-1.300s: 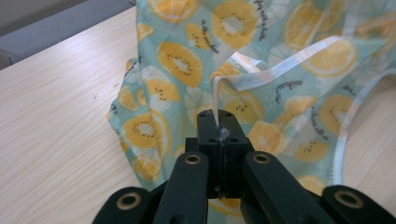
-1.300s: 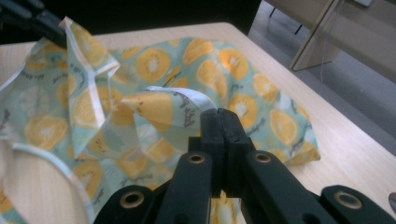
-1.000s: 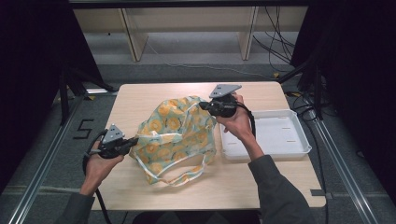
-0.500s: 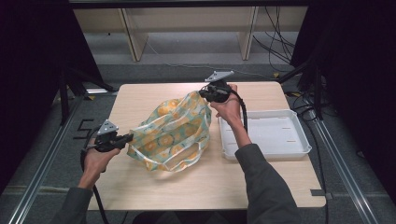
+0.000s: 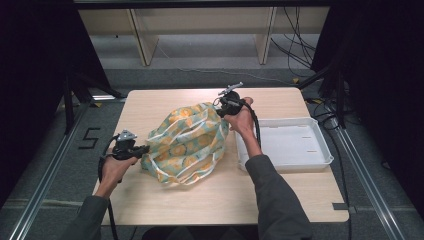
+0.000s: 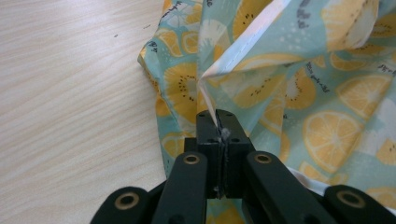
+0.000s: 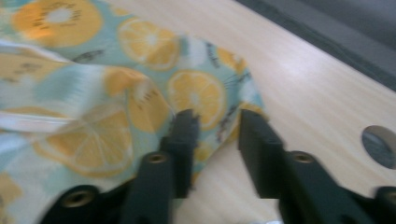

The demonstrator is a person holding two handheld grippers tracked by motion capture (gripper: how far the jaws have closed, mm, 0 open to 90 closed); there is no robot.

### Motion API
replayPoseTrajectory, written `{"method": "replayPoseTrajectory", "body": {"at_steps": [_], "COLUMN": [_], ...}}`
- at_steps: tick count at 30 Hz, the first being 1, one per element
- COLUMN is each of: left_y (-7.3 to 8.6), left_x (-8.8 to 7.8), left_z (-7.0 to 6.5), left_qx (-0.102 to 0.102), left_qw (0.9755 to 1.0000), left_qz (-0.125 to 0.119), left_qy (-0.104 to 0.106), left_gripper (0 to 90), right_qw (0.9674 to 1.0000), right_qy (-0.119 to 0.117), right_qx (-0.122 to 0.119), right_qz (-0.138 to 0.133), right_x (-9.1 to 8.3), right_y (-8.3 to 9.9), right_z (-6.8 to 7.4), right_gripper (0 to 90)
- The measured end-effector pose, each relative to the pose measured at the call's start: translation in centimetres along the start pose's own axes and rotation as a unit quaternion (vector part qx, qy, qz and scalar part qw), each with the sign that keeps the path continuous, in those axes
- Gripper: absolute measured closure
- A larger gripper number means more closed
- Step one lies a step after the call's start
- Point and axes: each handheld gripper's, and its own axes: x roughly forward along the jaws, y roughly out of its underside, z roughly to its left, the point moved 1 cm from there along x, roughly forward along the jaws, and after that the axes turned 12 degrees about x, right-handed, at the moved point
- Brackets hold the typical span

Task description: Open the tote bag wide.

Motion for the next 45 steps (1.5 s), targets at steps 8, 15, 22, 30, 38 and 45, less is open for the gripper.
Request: {"method": "replayPoseTrajectory", "body": {"at_steps": [8,15,22,30,38,45], "left_y": [-0.1,-0.3,-0.3,-0.2,-0.3,-0.1], "left_x": [-0.1,-0.3,-0.3,-0.3,-1.4,-2.4], "left_z": [0.0,0.0,0.1,0.0,0.2,-0.5], "left_qx": [0.009,0.009,0.013,-0.001,0.017,0.04], "left_qw": [0.9999,0.9999,0.9998,1.0,0.9999,0.9992], "left_qz": [0.015,0.01,0.015,0.008,-0.001,-0.008], "left_qy": [0.001,-0.004,-0.003,0.002,0.0,-0.003], "left_gripper": [88.7,88.7,88.7,85.3,78.8,69.3], "right_qw": [0.9948,0.9814,0.9786,0.9726,0.9805,0.9881], "right_qy": [-0.044,-0.102,-0.075,-0.073,-0.116,-0.115], "right_qx": [-0.073,-0.16,-0.192,-0.22,-0.148,-0.054], "right_qz": [-0.056,-0.031,0.001,0.017,-0.055,-0.087], "right_x": [-6.8,-9.1,-7.7,-6.1,-7.3,-7.1], "right_y": [0.3,5.2,8.1,7.7,3.1,-1.7], "right_z": [3.3,6.6,7.2,7.5,6.4,4.0], "right_gripper": [42.5,43.7,42.4,80.9,90.0,90.0]}}
